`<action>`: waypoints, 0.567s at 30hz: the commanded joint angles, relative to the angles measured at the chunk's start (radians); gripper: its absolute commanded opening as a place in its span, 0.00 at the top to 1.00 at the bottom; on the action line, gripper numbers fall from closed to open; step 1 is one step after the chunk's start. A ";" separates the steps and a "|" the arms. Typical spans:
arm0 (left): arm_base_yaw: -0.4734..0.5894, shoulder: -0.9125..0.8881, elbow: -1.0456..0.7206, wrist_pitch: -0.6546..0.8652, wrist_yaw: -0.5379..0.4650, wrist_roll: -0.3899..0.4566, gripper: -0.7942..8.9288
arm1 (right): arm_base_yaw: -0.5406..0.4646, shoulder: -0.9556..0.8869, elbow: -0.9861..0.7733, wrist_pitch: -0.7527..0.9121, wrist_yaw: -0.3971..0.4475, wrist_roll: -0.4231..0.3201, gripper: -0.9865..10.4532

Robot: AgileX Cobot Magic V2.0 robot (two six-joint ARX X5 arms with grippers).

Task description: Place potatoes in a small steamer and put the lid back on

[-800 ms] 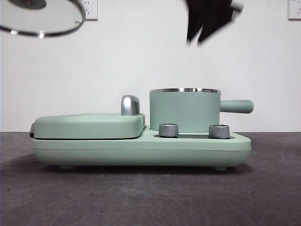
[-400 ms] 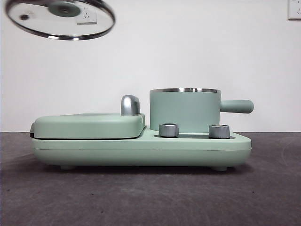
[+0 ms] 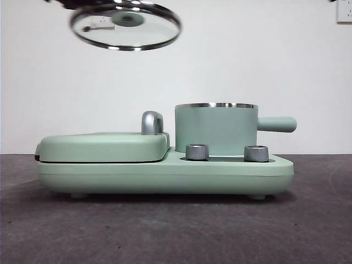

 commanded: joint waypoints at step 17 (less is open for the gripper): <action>-0.117 0.522 0.435 0.193 0.001 0.082 0.91 | 0.006 -0.109 -0.042 -0.152 0.002 0.073 0.82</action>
